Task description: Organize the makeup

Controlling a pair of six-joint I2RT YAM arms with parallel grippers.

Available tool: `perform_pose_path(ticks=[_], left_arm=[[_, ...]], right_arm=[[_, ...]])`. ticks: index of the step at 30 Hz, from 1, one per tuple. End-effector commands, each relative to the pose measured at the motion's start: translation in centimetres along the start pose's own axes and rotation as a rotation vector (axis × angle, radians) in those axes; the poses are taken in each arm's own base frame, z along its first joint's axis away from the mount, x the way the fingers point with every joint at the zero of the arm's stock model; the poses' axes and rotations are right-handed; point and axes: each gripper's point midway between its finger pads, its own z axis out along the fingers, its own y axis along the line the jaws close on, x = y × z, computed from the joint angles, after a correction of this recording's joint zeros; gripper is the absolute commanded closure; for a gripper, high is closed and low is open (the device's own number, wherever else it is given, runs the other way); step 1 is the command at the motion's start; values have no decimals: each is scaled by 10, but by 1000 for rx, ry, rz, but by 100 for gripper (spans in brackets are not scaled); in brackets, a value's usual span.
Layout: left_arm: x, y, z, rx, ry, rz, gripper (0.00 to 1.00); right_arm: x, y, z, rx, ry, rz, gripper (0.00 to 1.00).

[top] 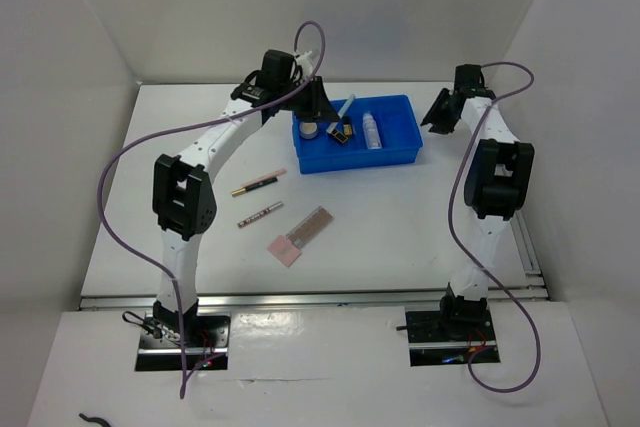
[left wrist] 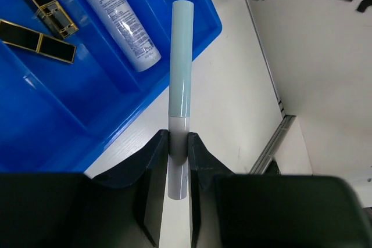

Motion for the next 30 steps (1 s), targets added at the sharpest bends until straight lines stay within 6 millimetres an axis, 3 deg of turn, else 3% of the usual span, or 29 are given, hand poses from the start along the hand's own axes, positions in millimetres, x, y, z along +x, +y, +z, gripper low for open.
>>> perform_pose_path(ticks=[1, 3, 5, 9, 14, 19, 20, 22, 23, 25, 26, 28, 30], left_arm=[[-32, -38, -9, 116, -80, 42, 100], [-30, -32, -2, 110, -68, 25, 100], [-32, -35, -2, 128, -75, 37, 100], [-26, -44, 5, 155, -64, 43, 100], [-14, -52, 33, 170, -36, 46, 100], [-9, -58, 74, 192, -45, 16, 100], [-8, -47, 88, 185, -49, -12, 100], [-12, -46, 98, 208, -67, -87, 100], [-14, -52, 106, 230, -92, -90, 100], [-10, -42, 123, 214, -107, -165, 100], [-15, -40, 127, 210, -132, -177, 100], [-21, -37, 136, 189, -178, -219, 100], [-20, -23, 149, 163, -196, -255, 100]], right_arm=[[19, 24, 4, -106, 15, -30, 66], [31, 23, 3, -118, 44, -6, 77], [48, 25, -3, -137, 70, -11, 82], [80, 39, -18, -158, 99, -52, 84], [104, 29, -43, -109, 107, -73, 84], [87, 6, -75, -20, 25, -34, 83], [88, 4, -87, -5, 6, -17, 83], [86, -2, -102, 11, -23, 0, 83], [80, 3, -120, -13, -63, -5, 83], [88, -5, -132, 16, -71, -3, 83], [83, -6, -148, 4, -103, 2, 81], [90, -9, -160, 5, -102, -7, 81], [91, -11, -176, 3, -119, -10, 81]])
